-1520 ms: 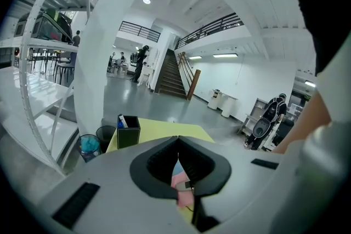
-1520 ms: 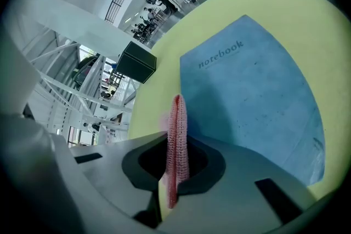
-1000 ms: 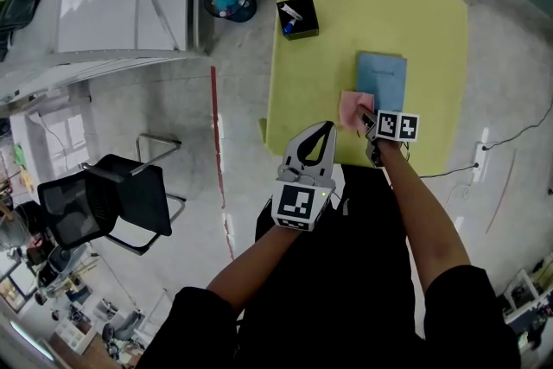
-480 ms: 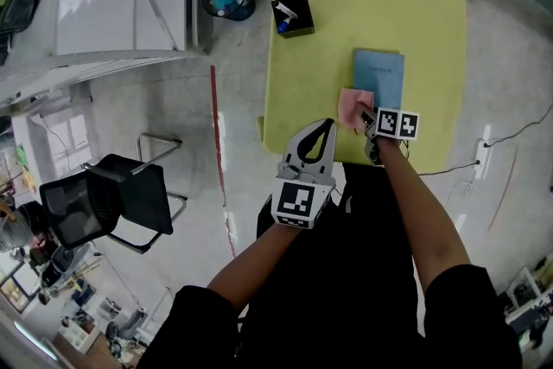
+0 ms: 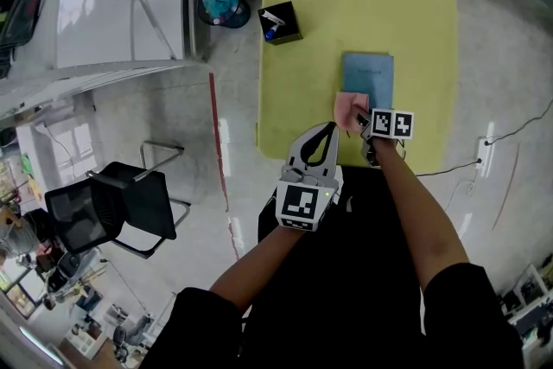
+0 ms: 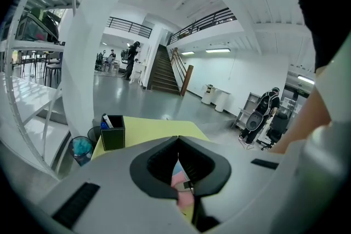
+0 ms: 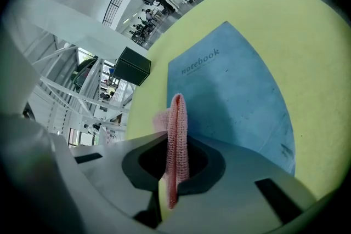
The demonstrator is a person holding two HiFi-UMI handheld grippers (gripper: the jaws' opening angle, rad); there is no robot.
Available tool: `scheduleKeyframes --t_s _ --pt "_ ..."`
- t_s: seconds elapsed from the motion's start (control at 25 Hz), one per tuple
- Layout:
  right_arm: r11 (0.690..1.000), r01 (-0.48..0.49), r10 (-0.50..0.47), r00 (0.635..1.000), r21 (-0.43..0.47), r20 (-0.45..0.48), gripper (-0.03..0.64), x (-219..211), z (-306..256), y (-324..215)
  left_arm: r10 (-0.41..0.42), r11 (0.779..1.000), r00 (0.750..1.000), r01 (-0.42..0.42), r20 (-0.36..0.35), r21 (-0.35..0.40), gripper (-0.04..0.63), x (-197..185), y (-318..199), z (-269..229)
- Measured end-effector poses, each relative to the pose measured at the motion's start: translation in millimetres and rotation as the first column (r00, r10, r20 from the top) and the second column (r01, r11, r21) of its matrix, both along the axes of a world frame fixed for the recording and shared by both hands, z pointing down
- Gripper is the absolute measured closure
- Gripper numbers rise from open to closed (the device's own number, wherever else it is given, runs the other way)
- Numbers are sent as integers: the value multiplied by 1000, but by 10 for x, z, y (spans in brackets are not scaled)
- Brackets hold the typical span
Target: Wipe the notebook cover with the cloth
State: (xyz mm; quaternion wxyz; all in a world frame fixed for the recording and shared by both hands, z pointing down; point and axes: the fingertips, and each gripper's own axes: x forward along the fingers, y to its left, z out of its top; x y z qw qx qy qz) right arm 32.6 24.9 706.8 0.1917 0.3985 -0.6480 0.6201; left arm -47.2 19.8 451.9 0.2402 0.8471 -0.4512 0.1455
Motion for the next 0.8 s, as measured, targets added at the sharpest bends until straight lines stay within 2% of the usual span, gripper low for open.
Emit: scheduleKeyframes --t_s 0.6,0.8 --pt "995 96 -96 995 -11 -1 580 171 -8 33 -44 999 999 44 30 -2 581 171 -33 -42" --pt "995 102 -102 995 0 2 581 211 -37 26 -52 999 998 52 47 1 581 219 -20 -38"
